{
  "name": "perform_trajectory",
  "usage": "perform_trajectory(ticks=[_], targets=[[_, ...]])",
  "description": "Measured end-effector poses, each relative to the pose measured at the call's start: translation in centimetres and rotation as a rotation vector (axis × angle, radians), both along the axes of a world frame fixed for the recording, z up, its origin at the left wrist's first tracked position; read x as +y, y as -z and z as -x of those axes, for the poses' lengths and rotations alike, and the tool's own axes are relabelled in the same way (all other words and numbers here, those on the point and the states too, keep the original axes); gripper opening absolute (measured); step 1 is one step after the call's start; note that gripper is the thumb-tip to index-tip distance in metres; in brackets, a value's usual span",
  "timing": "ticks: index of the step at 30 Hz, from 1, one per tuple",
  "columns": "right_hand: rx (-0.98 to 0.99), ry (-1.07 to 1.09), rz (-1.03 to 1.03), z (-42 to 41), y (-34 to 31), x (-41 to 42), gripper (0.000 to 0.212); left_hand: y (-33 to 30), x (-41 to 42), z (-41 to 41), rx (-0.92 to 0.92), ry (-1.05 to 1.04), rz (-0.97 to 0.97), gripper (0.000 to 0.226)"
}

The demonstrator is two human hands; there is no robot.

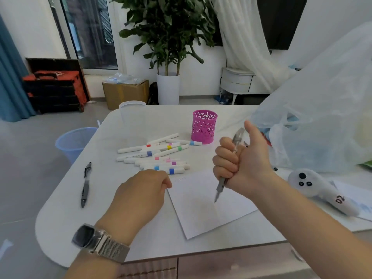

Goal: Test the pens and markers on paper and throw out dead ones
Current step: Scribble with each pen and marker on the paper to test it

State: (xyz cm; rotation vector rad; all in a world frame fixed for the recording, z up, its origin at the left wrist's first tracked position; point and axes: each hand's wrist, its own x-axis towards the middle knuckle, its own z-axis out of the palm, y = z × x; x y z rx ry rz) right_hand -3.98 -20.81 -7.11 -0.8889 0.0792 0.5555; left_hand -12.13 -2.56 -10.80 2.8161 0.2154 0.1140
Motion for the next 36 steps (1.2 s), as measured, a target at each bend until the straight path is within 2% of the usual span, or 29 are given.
perform_trajectory(ticks=[4,9,12,16,18,20,22,28,30,36], targets=[[0.034,0.091,0.004,-0.6,0.5,-0.4,0.051,0.2,-0.1,-0.1,0.026,0.007,-0.005,0.024],[0.028,0.086,0.003,-1.8,1.4,-0.4,0.051,0.7,-0.1,-0.4,0.048,0.003,-0.034,0.024],[0.063,0.134,0.106,-2.6,2.6,-0.4,0.052,1.1,0.1,-0.9,0.069,-0.01,-0.094,0.025],[0.008,0.214,0.22,-3.8,4.2,-0.2,0.011,1.6,0.3,-1.8,0.081,-0.011,-0.144,0.025],[-0.138,0.184,0.436,-4.5,5.1,-0.7,0.021,1.6,0.5,-2.3,0.079,-0.014,-0.159,0.026],[-0.367,0.112,0.807,-4.7,6.0,-1.4,0.035,1.5,0.8,-2.7,0.07,-0.032,-0.161,0.025],[-0.571,0.067,1.084,-4.9,6.6,-2.0,0.042,1.6,1.3,-3.0,0.053,-0.056,-0.156,0.025],[-1.024,0.064,1.459,-6.3,8.3,-2.9,0.052,1.9,2.6,-3.4,0.0,-0.105,-0.164,0.03],[-1.107,0.034,1.574,-6.9,8.9,-3.4,0.052,2.1,3.1,-3.5,-0.023,-0.139,-0.15,0.033],[-1.091,-0.049,1.928,-8.3,10.2,-5.0,0.04,3.2,3.4,-3.8,-0.01,-0.107,-0.126,0.042]])
